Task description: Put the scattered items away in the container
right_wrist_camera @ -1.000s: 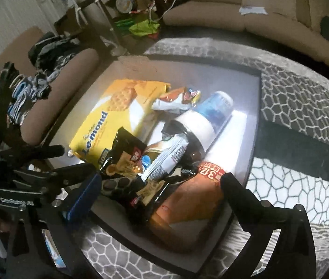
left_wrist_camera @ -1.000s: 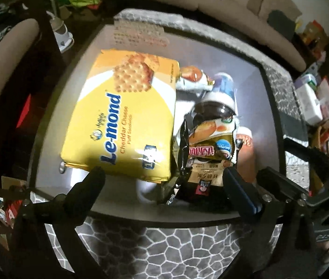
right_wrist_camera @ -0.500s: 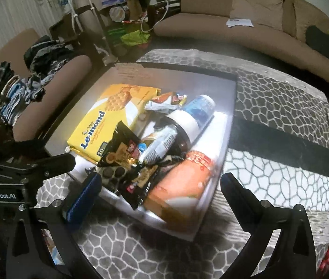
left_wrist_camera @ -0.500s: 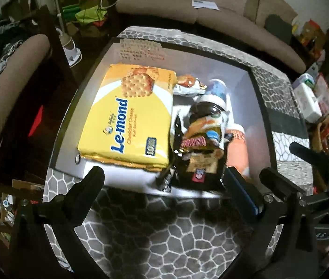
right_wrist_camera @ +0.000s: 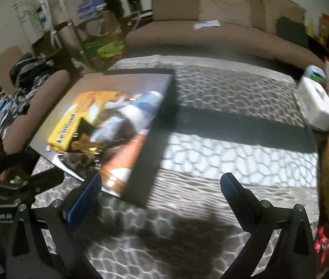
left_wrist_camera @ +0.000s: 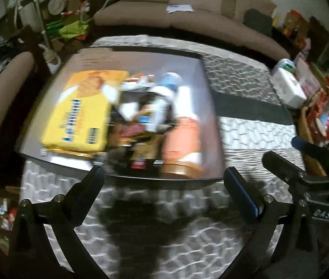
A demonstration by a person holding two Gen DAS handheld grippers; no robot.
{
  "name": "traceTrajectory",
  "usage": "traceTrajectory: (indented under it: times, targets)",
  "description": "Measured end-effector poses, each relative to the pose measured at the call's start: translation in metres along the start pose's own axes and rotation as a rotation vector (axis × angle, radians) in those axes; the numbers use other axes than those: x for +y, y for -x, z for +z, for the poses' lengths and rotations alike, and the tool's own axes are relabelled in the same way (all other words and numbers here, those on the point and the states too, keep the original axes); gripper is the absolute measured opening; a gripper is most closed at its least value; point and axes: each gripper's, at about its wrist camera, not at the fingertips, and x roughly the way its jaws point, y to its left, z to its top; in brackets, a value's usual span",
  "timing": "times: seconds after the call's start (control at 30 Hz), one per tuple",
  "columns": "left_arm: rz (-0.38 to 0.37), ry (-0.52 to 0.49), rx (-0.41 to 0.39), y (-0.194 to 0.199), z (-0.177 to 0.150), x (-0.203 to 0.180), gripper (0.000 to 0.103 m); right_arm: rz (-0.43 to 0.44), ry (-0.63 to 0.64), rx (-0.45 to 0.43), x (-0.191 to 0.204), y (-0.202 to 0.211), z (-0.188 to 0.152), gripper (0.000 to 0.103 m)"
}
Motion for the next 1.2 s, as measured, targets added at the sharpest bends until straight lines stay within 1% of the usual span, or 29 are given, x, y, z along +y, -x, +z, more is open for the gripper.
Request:
traceTrajectory:
  times: [0.17, 0.3, 0.43, 0.53, 0.67, 0.77, 0.9, 1.0, 1.2]
  targets:
    - [-0.042, -0.037, -0.037, -0.015, -0.007, -0.059, 0.103, -0.068, -0.054, -0.006, -0.057, 0.01, -0.017, 0.103]
    - [-0.067, -0.076, -0.014, -0.034, -0.012, -0.102, 0.103, -0.115, -0.101, 0.007, -0.102, 0.012, -0.031, 0.103]
    - [-0.067, -0.104, -0.003, -0.049, -0.015, -0.134, 0.103, -0.143, -0.13, 0.008, -0.136, 0.014, -0.04, 0.103]
    - [-0.065, -0.108, -0.011, -0.056, -0.019, -0.149, 0.103, -0.17, -0.146, 0.005, -0.157, 0.014, -0.046, 0.103]
    - [-0.054, -0.13, -0.015, -0.072, -0.023, -0.17, 0.103, -0.18, -0.175, 0.014, -0.181, 0.009, -0.056, 0.103]
    - [-0.063, -0.14, -0.005, -0.089, -0.029, -0.182, 0.103, -0.189, -0.177, 0.017, -0.193, 0.0, -0.064, 0.103]
    - [-0.04, -0.129, 0.004, -0.12, -0.04, -0.19, 0.103, -0.188, -0.182, 0.033, -0.204, -0.02, -0.077, 0.103]
    - [-0.02, -0.114, 0.023, -0.144, -0.048, -0.191, 0.103, -0.189, -0.174, 0.042, -0.208, -0.036, -0.085, 0.103]
    - [0.025, -0.108, 0.017, -0.173, -0.053, -0.184, 0.103, -0.21, -0.149, 0.026, -0.215, -0.057, -0.094, 0.103]
